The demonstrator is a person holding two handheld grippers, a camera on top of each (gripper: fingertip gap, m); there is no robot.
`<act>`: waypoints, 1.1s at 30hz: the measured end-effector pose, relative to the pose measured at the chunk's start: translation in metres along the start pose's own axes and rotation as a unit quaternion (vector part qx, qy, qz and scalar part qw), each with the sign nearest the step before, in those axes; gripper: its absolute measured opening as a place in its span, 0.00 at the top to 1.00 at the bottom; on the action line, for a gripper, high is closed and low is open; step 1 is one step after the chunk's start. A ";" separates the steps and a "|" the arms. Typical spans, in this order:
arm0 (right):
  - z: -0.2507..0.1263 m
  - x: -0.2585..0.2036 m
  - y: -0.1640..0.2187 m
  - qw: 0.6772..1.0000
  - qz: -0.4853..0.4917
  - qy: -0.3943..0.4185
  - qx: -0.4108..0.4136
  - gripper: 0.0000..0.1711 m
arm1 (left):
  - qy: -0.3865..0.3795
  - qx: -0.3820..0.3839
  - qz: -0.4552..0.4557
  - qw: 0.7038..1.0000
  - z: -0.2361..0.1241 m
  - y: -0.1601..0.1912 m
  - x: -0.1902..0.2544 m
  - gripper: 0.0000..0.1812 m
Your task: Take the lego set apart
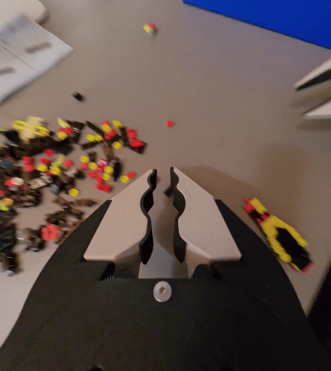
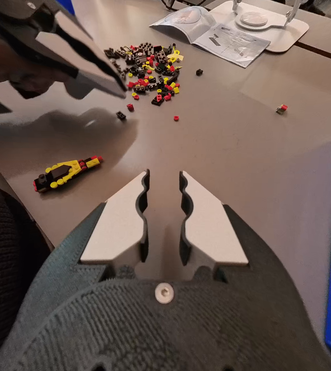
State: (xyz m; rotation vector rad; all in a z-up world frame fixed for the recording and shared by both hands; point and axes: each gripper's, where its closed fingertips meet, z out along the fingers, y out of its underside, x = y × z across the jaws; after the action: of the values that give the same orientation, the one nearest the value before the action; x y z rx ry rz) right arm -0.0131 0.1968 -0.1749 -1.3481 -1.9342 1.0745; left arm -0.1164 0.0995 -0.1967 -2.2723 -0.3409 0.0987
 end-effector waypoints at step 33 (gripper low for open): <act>-0.025 0.007 0.012 0.987 -0.121 0.098 -0.030 0.83 | 0.003 -0.034 0.087 0.996 0.150 -0.122 -0.002 0.78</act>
State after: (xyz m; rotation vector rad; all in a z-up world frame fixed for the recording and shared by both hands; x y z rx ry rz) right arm 0.0098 0.2133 -0.1720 -1.1648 -1.9352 0.7446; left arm -0.1714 0.2844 -0.2054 -2.3666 -0.1448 0.1729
